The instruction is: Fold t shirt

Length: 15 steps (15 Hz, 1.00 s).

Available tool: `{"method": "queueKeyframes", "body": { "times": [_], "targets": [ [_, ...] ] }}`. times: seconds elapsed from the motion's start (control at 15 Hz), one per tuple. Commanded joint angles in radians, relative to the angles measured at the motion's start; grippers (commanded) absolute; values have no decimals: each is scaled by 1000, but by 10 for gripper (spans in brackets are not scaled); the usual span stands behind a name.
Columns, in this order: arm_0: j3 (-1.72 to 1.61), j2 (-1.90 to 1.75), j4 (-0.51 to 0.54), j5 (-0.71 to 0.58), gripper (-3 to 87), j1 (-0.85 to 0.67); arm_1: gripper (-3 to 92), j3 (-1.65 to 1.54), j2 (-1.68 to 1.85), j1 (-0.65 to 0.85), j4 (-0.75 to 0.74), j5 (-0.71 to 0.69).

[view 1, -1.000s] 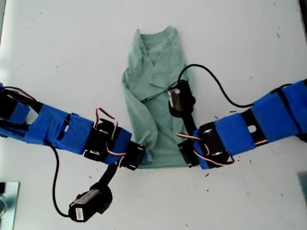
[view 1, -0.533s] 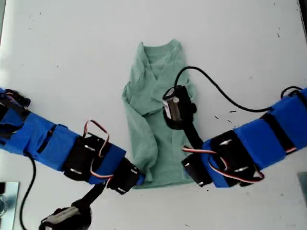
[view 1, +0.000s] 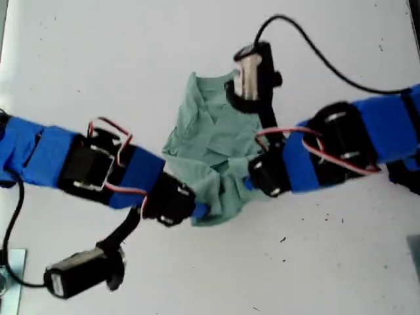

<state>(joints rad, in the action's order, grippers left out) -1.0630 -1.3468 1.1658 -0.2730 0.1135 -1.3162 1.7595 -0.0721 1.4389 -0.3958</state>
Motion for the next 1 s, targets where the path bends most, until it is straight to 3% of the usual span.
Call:
{"method": "queueKeyframes", "body": {
  "times": [0.0, 0.2, 0.27, 0.33, 0.4, 0.47, 0.6, 0.8, 0.93],
  "targets": [
    [9, -92, 38, -78, -2, -178, 1, 6, 95, 222, -40, -181],
    [-11, -92, 67, -127, -2, -337, 43, -44, 92, 414, -123, -279],
    [-12, -101, 77, -129, 86, -376, 104, -67, 98, 453, -155, -308],
    [-25, -124, 84, -143, 251, -416, 314, -78, 89, 494, -178, -344],
    [-72, -169, 78, -143, 278, -468, 481, -89, 86, 540, -198, -394],
    [-121, -218, 84, -138, 291, -529, 478, -97, 97, 580, -206, -434],
    [-328, -380, 51, -135, 300, -626, 377, -227, 238, 680, -233, -379],
    [-802, -726, -98, -124, 293, -704, 306, -790, 799, 857, -402, -328],
    [-1098, -954, -207, -97, 283, -689, 290, -1003, 1147, 879, -296, -316]
  ]
}}
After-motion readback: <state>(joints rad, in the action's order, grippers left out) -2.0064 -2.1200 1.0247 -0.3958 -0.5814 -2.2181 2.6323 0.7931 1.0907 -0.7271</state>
